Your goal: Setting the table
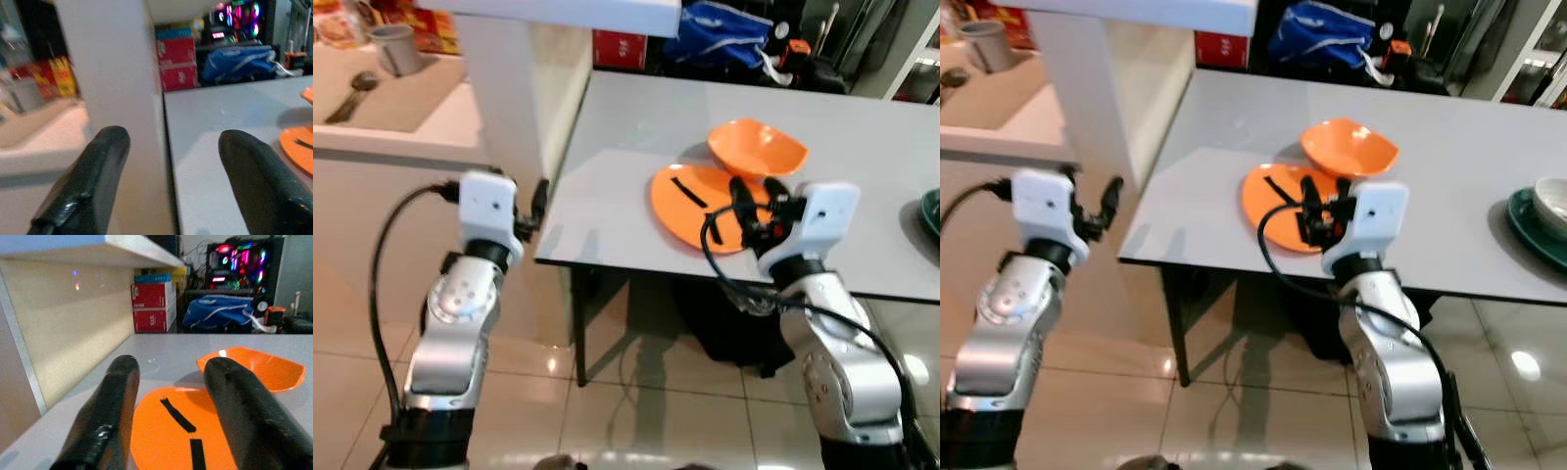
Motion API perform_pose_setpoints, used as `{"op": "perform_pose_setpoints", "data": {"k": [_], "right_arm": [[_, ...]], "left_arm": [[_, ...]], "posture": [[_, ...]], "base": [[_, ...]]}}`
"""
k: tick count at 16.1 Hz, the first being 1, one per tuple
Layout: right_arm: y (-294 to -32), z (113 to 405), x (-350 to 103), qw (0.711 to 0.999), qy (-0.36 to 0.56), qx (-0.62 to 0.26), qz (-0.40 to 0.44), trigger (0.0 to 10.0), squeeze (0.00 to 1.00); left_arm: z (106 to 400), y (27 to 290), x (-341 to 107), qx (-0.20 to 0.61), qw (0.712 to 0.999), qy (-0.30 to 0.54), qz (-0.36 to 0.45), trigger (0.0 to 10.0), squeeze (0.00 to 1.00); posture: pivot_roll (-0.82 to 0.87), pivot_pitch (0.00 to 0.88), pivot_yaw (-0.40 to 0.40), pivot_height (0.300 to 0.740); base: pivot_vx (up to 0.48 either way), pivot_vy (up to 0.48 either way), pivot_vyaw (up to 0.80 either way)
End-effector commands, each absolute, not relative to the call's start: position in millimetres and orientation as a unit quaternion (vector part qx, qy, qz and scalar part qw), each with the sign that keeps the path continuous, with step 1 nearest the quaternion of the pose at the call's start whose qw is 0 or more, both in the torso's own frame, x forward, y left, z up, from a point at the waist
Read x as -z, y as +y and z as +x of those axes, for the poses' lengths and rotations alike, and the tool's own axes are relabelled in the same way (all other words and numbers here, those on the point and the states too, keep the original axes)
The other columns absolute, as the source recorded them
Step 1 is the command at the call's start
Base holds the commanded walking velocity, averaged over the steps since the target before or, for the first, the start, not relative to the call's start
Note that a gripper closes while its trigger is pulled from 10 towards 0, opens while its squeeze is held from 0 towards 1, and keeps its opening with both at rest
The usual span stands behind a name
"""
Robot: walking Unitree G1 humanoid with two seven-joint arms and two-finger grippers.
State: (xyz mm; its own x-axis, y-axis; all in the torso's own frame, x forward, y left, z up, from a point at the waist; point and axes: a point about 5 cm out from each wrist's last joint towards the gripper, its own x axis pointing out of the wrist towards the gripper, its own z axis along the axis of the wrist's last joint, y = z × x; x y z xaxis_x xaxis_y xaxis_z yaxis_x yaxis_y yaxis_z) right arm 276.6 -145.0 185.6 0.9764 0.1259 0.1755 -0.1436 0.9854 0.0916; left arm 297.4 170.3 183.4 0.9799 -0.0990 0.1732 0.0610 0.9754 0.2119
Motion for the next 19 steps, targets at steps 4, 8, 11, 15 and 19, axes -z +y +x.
{"op": "perform_pose_setpoints", "data": {"k": [4,8,11,15,19], "right_arm": [[-147,281,-178,0.994,-0.072,-0.057,0.054,10.0,0.0],[-145,285,-178,0.994,-0.072,-0.063,0.047,10.0,0.0],[-142,289,-177,0.994,-0.069,-0.087,0.02,10.0,0.0],[-142,296,-180,0.994,-0.074,-0.085,-0.002,10.0,0.0],[-145,295,-181,0.993,-0.08,-0.081,-0.033,10.0,0.0]], "left_arm": [[302,159,-189,0.044,0.991,-0.081,0.1,10.0,0.0],[303,160,-194,0.027,0.991,-0.083,0.104,10.0,0.0],[303,162,-196,0.017,0.991,-0.086,0.104,10.0,0.0],[304,162,-196,0.011,0.99,-0.088,0.105,10.0,0.0],[306,158,-198,0.02,0.989,-0.092,0.11,10.0,0.0]], "posture": [[0.06,0.0,-0.033,0.74],[0.07,0.0,-0.04,0.74],[0.08,0.0,-0.055,0.74],[0.08,0.0,-0.07,0.74],[0.07,0.0,-0.063,0.74]], "base": [[0.0,0.48,-0.77],[0.0,0.48,-0.77],[0.0,0.48,-0.52],[0.0,0.48,0.0],[0.0,0.48,0.0]]}}
